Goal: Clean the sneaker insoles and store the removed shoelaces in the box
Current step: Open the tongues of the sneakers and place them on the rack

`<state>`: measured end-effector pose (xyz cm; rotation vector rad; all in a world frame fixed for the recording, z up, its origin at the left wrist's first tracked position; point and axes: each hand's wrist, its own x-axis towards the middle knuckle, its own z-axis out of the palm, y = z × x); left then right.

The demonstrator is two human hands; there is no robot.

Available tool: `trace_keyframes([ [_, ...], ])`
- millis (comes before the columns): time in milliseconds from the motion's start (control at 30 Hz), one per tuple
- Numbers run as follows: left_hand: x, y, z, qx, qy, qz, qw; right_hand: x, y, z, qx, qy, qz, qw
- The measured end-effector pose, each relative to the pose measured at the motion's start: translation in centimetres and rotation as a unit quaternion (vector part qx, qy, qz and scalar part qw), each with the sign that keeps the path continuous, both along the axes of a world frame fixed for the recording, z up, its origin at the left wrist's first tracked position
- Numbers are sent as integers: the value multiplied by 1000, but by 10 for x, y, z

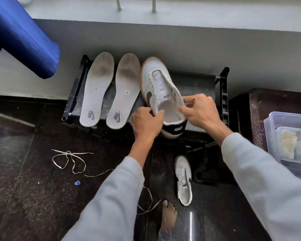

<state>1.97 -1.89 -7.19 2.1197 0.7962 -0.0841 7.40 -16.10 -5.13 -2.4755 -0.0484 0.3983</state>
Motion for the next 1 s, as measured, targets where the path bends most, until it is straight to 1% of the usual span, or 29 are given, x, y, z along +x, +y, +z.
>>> trace_keyframes([
  [200,0,-2,2,19,-14,-14,1000,1,-3,-3,38,15,-30,999],
  [300,-4,-2,3,5,-14,-9,1000,1,-9,-8,69,36,-41,996],
  [367,-10,-2,5,-9,-21,-1,1000,-2,-16,-10,102,43,-65,992],
  [467,-23,-1,5,-33,-26,8,999,-19,-28,-8,166,33,-116,979],
  [600,-50,0,-4,-70,-27,22,997,-72,-52,-10,237,30,-200,950],
  [700,-86,-2,-15,-74,-21,32,997,-125,-71,-23,255,85,-251,930],
  [767,-116,-8,-24,-92,-9,35,995,-163,-81,-40,256,131,-271,919],
  [900,-180,-29,-69,-111,67,48,990,-220,-104,-102,229,216,-295,902],
  [1000,-219,-59,-115,-114,139,52,982,-247,-127,-166,165,291,-288,897],
])
